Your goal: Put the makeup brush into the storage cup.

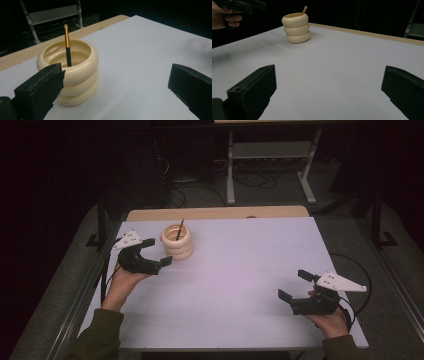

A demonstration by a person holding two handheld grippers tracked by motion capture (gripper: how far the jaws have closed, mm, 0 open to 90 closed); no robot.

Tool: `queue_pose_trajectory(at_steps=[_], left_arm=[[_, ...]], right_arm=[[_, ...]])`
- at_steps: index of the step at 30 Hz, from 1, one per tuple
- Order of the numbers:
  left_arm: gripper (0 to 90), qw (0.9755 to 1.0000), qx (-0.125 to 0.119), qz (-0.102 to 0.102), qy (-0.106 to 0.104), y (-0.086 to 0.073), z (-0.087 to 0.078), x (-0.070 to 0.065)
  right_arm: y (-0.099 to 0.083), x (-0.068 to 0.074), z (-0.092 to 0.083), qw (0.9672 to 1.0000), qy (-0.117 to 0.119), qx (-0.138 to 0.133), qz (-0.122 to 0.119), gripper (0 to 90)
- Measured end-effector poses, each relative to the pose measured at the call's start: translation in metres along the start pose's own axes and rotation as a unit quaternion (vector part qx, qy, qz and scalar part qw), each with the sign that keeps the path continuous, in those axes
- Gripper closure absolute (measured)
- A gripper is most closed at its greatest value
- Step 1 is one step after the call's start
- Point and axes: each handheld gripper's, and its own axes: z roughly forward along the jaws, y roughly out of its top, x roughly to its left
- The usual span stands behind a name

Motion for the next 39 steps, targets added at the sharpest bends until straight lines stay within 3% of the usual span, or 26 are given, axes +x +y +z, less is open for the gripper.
queue_pose_trajectory(at_steps=[13,20,28,39], left_arm=[[0.0,0.9999,-0.015,-0.005,-0.006,-0.022,-0.019,-0.017],[0.0,0.9995,-0.031,0.004,0.000,-0.033,-0.032,-0.028],[0.0,0.9990,-0.045,-0.005,-0.005,-0.044,-0.041,-0.037],[0.0,0.9991,-0.040,-0.012,-0.007,-0.059,-0.049,-0.046]], right_arm=[[0.000,0.000,0.000,1.0000,-0.001,0.002,-0.001,0.0],[0.000,-0.001,0.000,1.0000,-0.001,0.002,-0.001,0.0],[-0.001,-0.001,-0.001,1.0000,-0.001,0.002,0.001,0.0],[-0.001,0.000,-0.001,1.0000,-0.002,0.003,0.001,0.0]])
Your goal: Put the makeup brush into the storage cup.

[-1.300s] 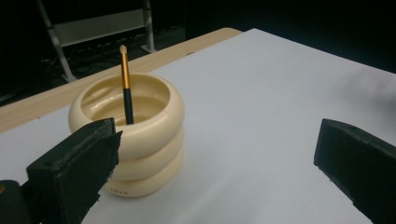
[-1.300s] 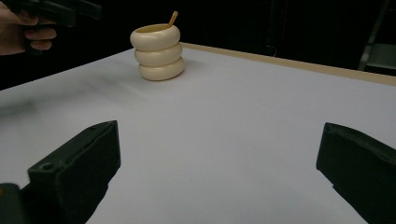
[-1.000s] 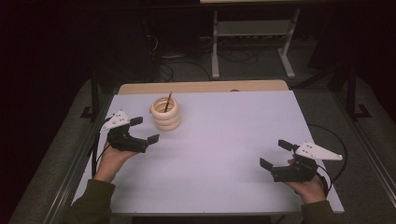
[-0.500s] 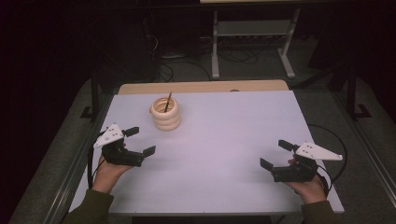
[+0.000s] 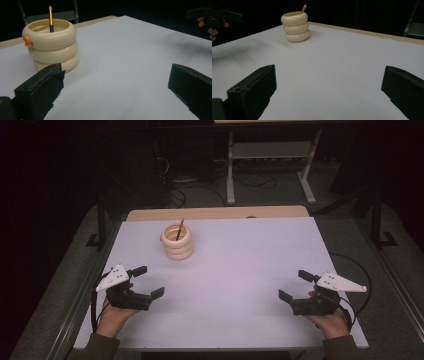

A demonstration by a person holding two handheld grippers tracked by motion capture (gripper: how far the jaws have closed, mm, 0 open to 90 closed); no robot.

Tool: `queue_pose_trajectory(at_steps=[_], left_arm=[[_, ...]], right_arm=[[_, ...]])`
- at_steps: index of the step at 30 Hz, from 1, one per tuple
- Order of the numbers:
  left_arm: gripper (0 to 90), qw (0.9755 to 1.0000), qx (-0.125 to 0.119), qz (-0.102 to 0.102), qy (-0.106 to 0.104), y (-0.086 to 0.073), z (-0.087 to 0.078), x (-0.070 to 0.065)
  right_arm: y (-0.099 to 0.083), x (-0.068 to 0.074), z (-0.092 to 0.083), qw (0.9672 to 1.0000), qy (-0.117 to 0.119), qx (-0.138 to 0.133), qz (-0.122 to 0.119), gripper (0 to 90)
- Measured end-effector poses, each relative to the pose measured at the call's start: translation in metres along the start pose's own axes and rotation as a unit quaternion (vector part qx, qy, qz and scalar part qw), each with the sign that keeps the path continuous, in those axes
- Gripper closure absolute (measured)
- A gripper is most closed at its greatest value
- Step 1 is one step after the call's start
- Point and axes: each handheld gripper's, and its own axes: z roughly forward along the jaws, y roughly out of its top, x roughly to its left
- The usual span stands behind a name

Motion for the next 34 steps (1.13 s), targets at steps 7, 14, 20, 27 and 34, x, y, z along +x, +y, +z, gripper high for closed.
queue_pose_trajectory(at_steps=[7,14,20,27,34], left_arm=[[0.0,0.9999,0.008,-0.001,-0.006,-0.008,-0.003,-0.004],[0.0,0.9997,0.019,0.002,-0.013,-0.017,-0.004,-0.005],[0.0,0.9994,0.027,0.004,-0.021,-0.021,-0.002,-0.008],[0.0,0.9988,0.038,0.006,-0.029,-0.023,0.002,-0.009],[0.0,0.9984,0.046,0.004,-0.032,-0.024,0.004,-0.010]], right_arm=[[-0.001,-0.001,-0.001,1.0000,-0.001,0.003,0.000,0.0],[-0.002,-0.001,-0.001,1.0000,-0.004,0.007,-0.001,0.0],[-0.003,-0.001,0.000,0.9999,-0.004,0.010,-0.004,0.0],[-0.004,-0.001,0.000,0.9999,-0.006,0.011,-0.005,0.0],[-0.004,-0.001,0.000,0.9999,-0.006,0.011,-0.005,0.0]])
